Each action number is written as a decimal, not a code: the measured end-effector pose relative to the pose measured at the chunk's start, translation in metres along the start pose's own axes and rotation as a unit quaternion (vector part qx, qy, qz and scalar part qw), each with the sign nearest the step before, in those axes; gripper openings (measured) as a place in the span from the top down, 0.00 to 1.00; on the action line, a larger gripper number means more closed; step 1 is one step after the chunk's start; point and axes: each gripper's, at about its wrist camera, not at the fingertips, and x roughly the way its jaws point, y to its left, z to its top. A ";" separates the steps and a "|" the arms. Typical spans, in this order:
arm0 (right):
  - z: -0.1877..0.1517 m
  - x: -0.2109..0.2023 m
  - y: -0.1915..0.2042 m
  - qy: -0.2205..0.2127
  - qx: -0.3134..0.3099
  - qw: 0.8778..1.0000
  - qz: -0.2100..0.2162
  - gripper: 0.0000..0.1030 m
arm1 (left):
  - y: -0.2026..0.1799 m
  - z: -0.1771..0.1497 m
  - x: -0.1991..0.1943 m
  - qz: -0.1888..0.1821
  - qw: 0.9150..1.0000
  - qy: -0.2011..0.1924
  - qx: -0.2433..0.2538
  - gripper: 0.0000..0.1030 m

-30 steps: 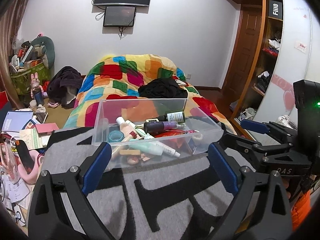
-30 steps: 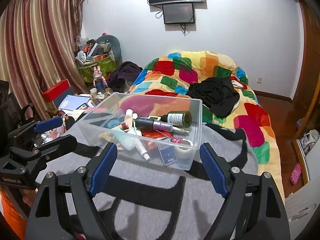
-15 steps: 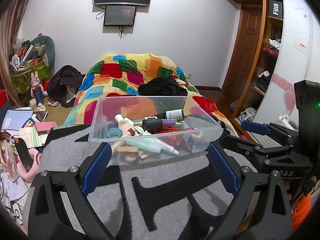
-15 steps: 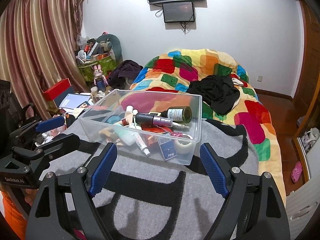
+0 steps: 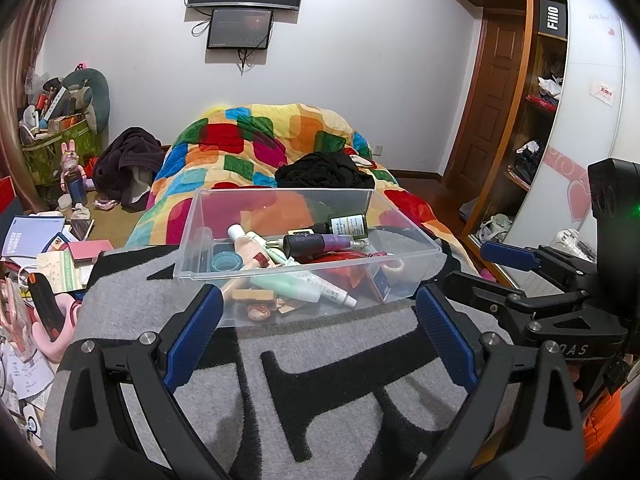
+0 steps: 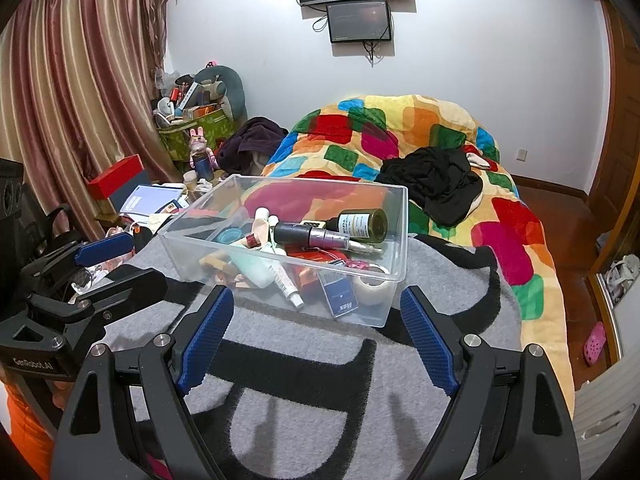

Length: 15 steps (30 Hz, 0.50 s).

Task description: Organize objects

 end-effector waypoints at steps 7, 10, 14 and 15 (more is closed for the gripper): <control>0.000 0.000 0.000 0.001 0.000 1.000 0.000 0.19 | -0.001 -0.002 0.000 -0.001 1.000 -0.001 0.003 0.05; 0.000 0.000 0.000 0.000 0.000 1.000 0.001 0.19 | -0.002 -0.002 0.001 -0.001 1.000 0.000 0.004 0.05; 0.000 0.000 0.000 0.000 0.001 1.000 0.001 0.18 | -0.003 -0.003 0.001 -0.001 1.000 0.001 0.004 0.05; 0.000 0.000 0.000 0.000 0.001 1.000 0.001 0.18 | -0.003 -0.003 0.001 0.000 1.000 0.000 0.005 0.05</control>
